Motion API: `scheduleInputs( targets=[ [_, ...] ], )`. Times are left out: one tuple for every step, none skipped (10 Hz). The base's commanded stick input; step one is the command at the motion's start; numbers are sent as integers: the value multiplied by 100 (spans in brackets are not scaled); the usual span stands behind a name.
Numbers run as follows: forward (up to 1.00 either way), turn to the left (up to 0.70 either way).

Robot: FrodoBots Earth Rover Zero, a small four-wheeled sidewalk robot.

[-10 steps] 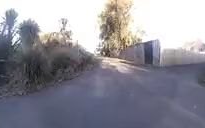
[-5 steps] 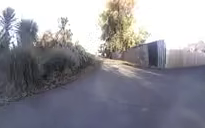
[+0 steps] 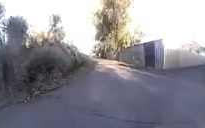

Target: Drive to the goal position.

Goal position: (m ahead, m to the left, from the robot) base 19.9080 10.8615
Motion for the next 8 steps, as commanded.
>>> scheduleInputs(
  targets=[
    [100,0],
    [100,0],
    [100,0],
    [100,0],
    [100,0],
    [100,0],
    [100,0],
    [100,0]
  ],
)
